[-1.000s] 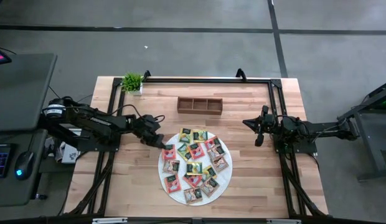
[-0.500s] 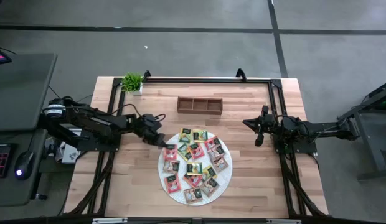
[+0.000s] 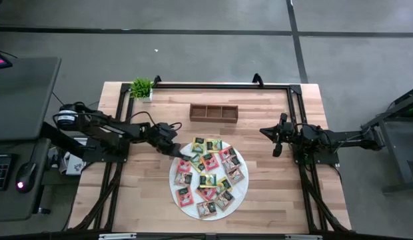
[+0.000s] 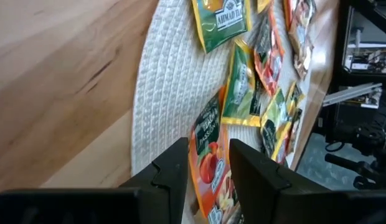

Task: Pick & Place Tea
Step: Put the orange tea bag into the left section of the wooden organizer

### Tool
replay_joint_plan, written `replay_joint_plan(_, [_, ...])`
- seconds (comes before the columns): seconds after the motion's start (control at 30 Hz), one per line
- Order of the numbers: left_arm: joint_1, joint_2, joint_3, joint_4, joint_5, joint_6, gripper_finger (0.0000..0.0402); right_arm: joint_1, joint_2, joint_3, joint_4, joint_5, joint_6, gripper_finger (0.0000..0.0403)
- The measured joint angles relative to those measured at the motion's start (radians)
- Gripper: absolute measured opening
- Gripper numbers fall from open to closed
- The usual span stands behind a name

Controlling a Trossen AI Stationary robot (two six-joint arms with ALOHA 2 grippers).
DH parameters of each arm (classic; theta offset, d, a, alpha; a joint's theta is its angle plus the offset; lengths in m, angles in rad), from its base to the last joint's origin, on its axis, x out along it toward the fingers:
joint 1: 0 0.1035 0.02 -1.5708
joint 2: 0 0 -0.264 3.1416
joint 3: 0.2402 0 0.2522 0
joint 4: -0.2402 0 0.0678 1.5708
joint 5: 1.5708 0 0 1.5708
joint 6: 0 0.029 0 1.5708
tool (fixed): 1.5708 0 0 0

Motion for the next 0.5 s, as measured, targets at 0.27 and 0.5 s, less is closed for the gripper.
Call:
replay_joint_plan(0.27, [0.000, 0.011, 0.008, 0.000, 0.000, 0.031, 0.0036, 0.000, 0.000, 0.000, 0.000, 0.000, 0.000, 0.0012])
replay_joint_plan(0.5, [0.002, 0.011, 0.008, 0.000, -0.001, 0.111, 0.0002, 0.000, 0.000, 0.000, 0.000, 0.000, 0.000, 0.0012])
